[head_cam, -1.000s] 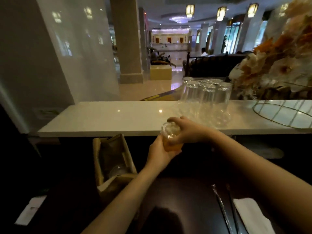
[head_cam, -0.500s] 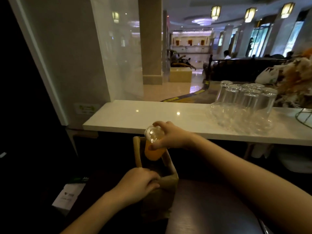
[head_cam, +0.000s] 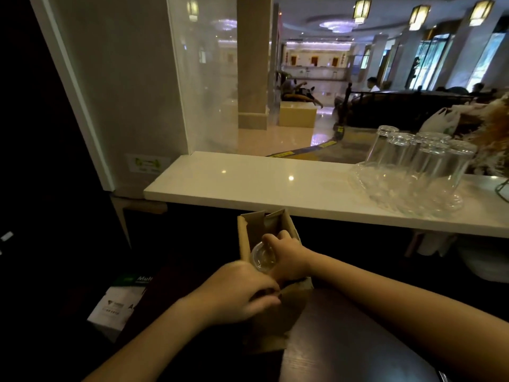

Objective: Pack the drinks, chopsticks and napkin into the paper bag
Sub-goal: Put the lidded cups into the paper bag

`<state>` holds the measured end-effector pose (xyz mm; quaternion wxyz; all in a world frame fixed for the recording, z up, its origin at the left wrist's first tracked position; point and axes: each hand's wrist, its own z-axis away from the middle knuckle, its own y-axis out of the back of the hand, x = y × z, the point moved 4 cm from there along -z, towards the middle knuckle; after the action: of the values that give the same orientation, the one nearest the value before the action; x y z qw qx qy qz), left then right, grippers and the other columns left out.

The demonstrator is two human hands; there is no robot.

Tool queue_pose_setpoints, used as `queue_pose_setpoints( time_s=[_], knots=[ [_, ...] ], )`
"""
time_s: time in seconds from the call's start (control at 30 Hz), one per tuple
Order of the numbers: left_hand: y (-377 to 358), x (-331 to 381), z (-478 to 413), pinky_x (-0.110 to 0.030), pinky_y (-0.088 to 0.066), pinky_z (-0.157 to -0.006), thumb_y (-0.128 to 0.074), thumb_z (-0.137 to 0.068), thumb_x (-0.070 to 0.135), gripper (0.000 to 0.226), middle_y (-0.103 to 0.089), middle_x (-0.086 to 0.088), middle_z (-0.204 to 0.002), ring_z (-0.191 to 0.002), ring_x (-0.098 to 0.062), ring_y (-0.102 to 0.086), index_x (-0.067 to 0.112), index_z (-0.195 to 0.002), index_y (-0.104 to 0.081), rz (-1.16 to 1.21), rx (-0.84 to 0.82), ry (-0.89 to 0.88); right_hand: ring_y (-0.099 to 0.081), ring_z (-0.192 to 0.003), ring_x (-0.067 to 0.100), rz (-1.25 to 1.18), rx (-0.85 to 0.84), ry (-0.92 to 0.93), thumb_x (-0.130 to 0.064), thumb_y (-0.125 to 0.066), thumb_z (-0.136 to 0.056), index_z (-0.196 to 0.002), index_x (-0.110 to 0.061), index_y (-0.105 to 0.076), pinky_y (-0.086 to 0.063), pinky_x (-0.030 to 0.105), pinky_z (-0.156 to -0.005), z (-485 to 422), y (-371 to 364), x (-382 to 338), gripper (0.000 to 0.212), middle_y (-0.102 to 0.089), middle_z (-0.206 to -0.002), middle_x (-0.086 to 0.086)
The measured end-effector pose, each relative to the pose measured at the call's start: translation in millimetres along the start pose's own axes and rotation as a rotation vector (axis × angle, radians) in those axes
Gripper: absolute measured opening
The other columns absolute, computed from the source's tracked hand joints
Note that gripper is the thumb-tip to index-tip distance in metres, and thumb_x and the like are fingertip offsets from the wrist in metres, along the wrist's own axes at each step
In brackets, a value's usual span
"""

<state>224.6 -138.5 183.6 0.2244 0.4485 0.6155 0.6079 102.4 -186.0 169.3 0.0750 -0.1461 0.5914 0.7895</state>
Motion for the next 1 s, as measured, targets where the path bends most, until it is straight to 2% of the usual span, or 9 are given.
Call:
queue_pose_setpoints(
  time_s=[0.27,0.43,0.53,0.57,0.63,0.67,0.73,0.87,1.0],
  knots=[
    [5.0,-10.4,2.7,-0.024,-0.039,-0.09,-0.043,-0.091,0.04,0.027,-0.066,0.005,-0.101,-0.096,-0.009,-0.055,0.025,-0.103,-0.061,-0.039,-0.078,-0.223,-0.033,-0.129,0.036,0.154,-0.009,-0.029,-0.044,-0.076,-0.066,-0.143,-0.024,-0.018,-0.038,0.044,-0.106,-4.1,-3.6,15.4,0.098,-0.028,-0.14,0.012],
    [-3.9,-11.2,5.0,-0.025,-0.041,-0.085,-0.039,-0.092,0.042,0.026,-0.064,0.006,-0.094,-0.09,-0.008,-0.054,0.027,-0.098,-0.06,-0.004,-0.138,-0.319,-0.023,-0.133,0.044,0.129,-0.073,-0.092,-0.03,-0.065,-0.08,-0.143,-0.019,-0.02,-0.029,0.052,-0.11,-15.7,-47.6,8.6,0.078,-0.022,-0.146,0.018],
    [4.1,-35.0,-14.1,-0.028,-0.047,-0.085,-0.038,-0.092,0.042,0.029,-0.066,0.008,-0.093,-0.09,-0.007,-0.056,0.028,-0.094,-0.062,-0.066,-0.007,-0.323,-0.023,-0.137,0.041,0.03,-0.158,-0.104,-0.028,-0.058,-0.087,-0.143,-0.007,-0.022,-0.023,0.047,-0.114,-21.3,-73.5,9.6,0.07,-0.023,-0.149,0.021],
    [6.4,-46.1,-24.1,-0.035,-0.044,-0.097,-0.037,-0.093,0.042,0.03,-0.067,0.007,-0.102,-0.102,-0.009,-0.055,0.028,-0.098,-0.063,-0.088,0.0,-0.278,-0.025,-0.137,0.041,-0.026,-0.155,-0.137,-0.027,-0.059,-0.086,-0.143,-0.005,-0.021,-0.024,0.044,-0.114,-21.5,-80.7,10.9,0.072,-0.022,-0.149,0.023],
    [0.6,-65.4,-40.9,-0.041,-0.011,-0.118,-0.035,-0.093,0.045,0.033,-0.057,0.009,-0.128,-0.13,-0.008,-0.037,0.03,-0.108,-0.06,-0.107,-0.12,-0.194,-0.03,-0.135,0.041,-0.083,-0.135,-0.242,-0.029,-0.065,-0.081,-0.145,-0.006,-0.013,-0.029,0.041,-0.113,-17.7,-93.3,15.0,0.086,-0.015,-0.149,0.025],
    [-5.6,-71.5,-44.3,-0.039,0.003,-0.118,-0.033,-0.092,0.048,0.035,-0.053,0.01,-0.133,-0.135,-0.007,-0.029,0.031,-0.108,-0.06,-0.12,-0.196,-0.19,-0.029,-0.135,0.041,-0.1,-0.123,-0.274,-0.031,-0.068,-0.079,-0.145,-0.008,-0.01,-0.029,0.04,-0.113,-15.8,-98.9,16.4,0.091,-0.012,-0.15,0.025],
    [-15.3,-79.4,-37.8,-0.035,0.01,-0.116,-0.028,-0.091,0.052,0.042,-0.06,0.01,-0.122,-0.128,-0.006,-0.038,0.03,-0.102,-0.062,-0.123,-0.233,-0.252,-0.026,-0.137,0.039,-0.169,-0.084,-0.299,-0.038,-0.071,-0.074,-0.144,-0.012,-0.008,-0.028,0.041,-0.115,-13.5,-107.7,18.6,0.098,-0.013,-0.15,0.022],
    [-15.7,-89.1,-3.1,-0.023,0.008,-0.116,-0.031,-0.088,0.059,0.04,-0.066,0.016,-0.094,-0.103,0.003,-0.052,0.034,-0.087,-0.062,-0.095,-0.104,-0.352,-0.025,-0.138,0.035,-0.251,-0.012,-0.33,-0.05,-0.07,-0.069,-0.144,-0.019,-0.008,-0.027,0.044,-0.115,-13.6,-118.2,21.1,0.102,-0.019,-0.15,0.016],
    [-15.0,-94.1,7.6,-0.04,-0.01,-0.113,-0.049,-0.084,0.045,0.021,-0.067,0.016,-0.092,-0.102,0.0,-0.058,0.032,-0.088,-0.065,-0.078,-0.113,-0.404,-0.036,-0.131,0.03,-0.322,0.037,-0.352,-0.047,-0.076,-0.065,-0.141,-0.016,-0.014,-0.035,0.037,-0.109,-27.0,-119.1,17.6,0.102,-0.028,-0.144,0.015]
  ],
)
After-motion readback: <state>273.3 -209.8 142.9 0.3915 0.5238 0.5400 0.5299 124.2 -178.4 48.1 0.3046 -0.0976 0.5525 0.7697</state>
